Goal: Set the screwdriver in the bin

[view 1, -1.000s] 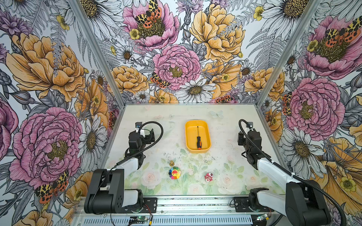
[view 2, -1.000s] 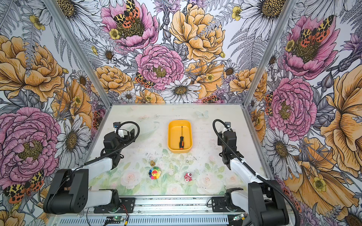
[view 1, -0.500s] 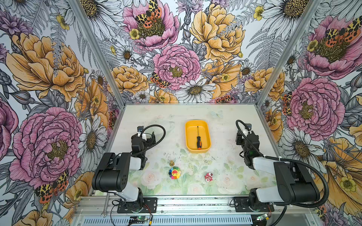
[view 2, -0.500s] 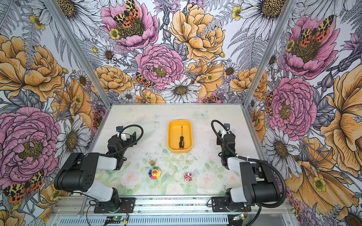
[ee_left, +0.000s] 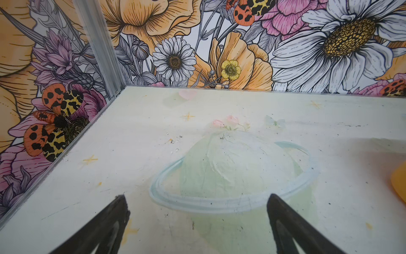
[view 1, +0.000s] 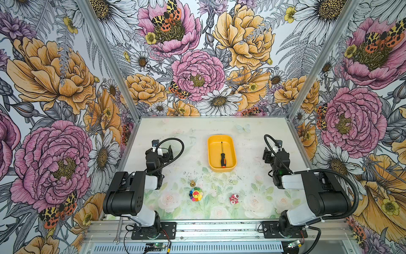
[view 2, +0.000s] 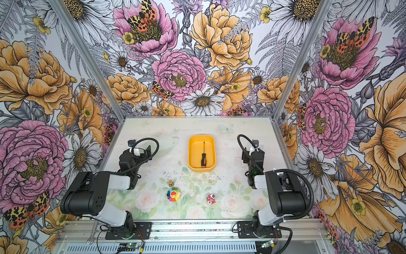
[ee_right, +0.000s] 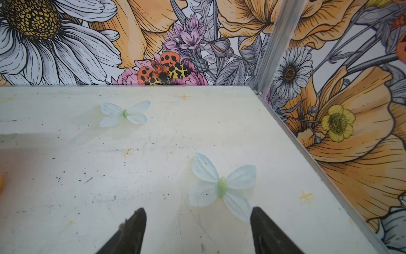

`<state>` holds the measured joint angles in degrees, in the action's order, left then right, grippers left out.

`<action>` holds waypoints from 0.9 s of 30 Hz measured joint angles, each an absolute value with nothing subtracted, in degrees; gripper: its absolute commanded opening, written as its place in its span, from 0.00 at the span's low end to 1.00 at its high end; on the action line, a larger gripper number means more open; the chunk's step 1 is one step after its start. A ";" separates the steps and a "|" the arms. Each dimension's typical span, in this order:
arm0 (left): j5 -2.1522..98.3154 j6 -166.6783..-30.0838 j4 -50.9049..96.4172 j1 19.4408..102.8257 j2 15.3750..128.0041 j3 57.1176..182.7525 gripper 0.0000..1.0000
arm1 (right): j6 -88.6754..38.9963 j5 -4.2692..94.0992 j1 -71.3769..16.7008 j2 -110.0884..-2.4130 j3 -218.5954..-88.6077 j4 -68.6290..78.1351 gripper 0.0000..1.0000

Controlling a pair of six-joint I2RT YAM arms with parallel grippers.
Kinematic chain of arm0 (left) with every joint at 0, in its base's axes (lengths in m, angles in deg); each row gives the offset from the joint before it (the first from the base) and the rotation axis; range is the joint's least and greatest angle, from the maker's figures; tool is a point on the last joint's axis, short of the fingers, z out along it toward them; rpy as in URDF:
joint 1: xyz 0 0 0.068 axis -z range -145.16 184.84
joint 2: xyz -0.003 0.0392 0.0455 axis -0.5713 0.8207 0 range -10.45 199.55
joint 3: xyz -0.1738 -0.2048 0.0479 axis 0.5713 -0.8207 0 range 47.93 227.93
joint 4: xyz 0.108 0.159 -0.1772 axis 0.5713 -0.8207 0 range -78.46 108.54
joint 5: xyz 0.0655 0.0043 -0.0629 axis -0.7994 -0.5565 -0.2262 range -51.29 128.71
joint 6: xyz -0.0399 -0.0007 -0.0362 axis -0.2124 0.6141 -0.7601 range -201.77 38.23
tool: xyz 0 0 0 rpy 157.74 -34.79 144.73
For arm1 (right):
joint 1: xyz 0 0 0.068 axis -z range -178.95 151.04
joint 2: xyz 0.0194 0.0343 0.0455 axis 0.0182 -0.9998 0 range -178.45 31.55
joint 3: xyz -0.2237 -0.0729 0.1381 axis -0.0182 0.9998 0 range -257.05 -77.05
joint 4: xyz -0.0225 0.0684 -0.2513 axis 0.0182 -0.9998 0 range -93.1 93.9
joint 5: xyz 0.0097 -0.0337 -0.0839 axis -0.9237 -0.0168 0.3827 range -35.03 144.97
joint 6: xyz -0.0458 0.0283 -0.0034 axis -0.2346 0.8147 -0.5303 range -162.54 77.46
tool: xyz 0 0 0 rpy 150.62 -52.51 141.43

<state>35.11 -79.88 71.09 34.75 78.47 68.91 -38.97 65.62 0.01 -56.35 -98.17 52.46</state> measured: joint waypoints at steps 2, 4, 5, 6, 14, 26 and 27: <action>35.11 -79.88 71.07 34.75 78.47 68.91 0.99 | -38.88 65.60 0.01 -56.35 -98.17 52.61 0.99; 35.11 -79.88 71.09 34.75 78.47 68.91 0.99 | -38.94 65.60 0.01 -56.35 -98.20 52.63 1.00; 35.11 -79.88 71.09 34.75 78.49 68.91 0.99 | -38.94 65.60 0.01 -56.35 -98.20 52.63 1.00; 35.11 -79.88 71.09 34.75 78.47 68.91 0.99 | -38.94 65.60 0.01 -56.35 -98.20 52.63 0.99; 35.11 -79.88 71.09 34.75 78.47 68.91 0.99 | -38.94 65.60 0.01 -56.35 -98.20 52.63 1.00; 35.11 -79.88 71.09 34.75 78.47 68.91 0.99 | -38.94 65.60 0.01 -56.35 -98.20 52.63 0.99; 35.11 -79.88 71.09 34.75 78.49 68.91 0.99 | -38.94 65.60 0.01 -56.35 -98.20 52.63 0.99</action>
<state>35.11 -79.88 71.09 34.75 78.49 68.91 -38.94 65.60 0.01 -56.35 -98.20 52.63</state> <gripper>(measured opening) 0.989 0.995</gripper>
